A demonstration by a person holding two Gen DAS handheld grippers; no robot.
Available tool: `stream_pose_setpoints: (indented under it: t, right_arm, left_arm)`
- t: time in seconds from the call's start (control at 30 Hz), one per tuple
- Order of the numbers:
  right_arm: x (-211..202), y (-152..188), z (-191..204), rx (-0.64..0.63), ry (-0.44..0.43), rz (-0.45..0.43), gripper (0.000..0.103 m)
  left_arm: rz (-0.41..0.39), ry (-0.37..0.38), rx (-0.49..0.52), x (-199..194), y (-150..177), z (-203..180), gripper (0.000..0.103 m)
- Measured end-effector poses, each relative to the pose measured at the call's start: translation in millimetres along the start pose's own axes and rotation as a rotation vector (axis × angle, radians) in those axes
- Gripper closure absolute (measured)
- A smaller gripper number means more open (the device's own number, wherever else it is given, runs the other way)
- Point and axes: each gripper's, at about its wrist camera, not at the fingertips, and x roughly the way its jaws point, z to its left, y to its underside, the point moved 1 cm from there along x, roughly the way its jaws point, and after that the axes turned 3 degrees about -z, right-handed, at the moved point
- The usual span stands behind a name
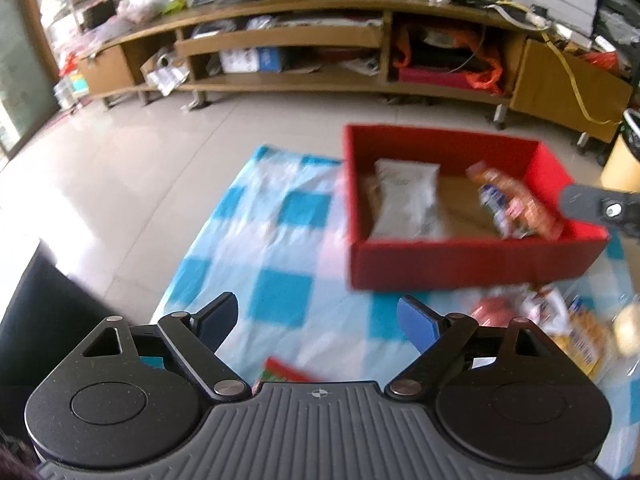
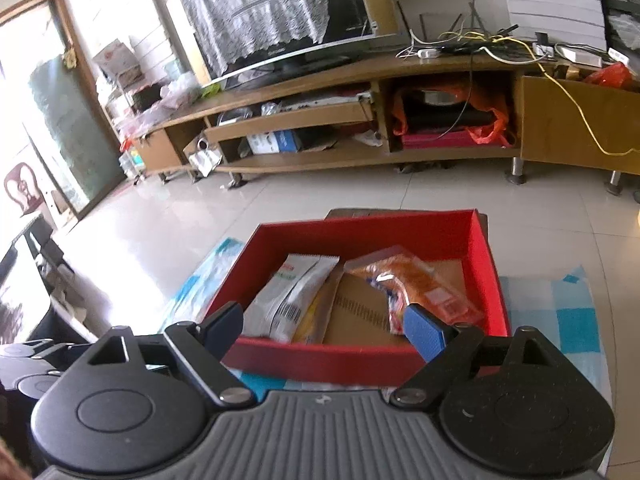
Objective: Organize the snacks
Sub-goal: 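Move both tools back over the remaining snacks on the cloth, then grasp the red spicy strip pack with the left tool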
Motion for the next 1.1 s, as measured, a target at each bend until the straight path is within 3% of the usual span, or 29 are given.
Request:
stream_pose_setpoints:
  t: [0.2,0.43,0.6,0.8,0.9,1.03,1.1]
  right_arm:
    - [-7.4,14.4,13.2,-0.037,-0.013,0.026,0.018]
    - [-15.7,32.2,19.6,-0.048,-0.022,0.07,0.018]
    - [-21.1,48.8,16.3,-0.039,-0.021,0.113,0.018]
    - [-25.7,67.1,8.6,-0.028,0.0,0.159,0.018]
    - [-29.3,69.6,-1.3,0.006,0.009,0.169,0.018]
    - [-29.7,76.4,-10.4,0.05,0.011,0.197,0.018]
    - [-25.9,81.5,-8.5,0.031,0.018,0.219,0.018]
  left_arm:
    - [0.059,-0.021,-0.016,2.3,28.1,28.2,0.012]
    - [0.137,-0.029,0.045,22.1,55.4,34.7,0.011]
    - [0.174,0.033,0.067,33.2,66.7,37.4,0.011]
    - [0.232,0.03,0.074,52.0,78.2,37.9,0.008]
    - [0.254,0.091,0.009,50.8,78.0,46.6,0.02]
    - [0.246,0.109,0.039,38.9,81.5,38.9,0.036]
    - [0.256,0.135,0.051,32.5,84.1,33.4,0.038]
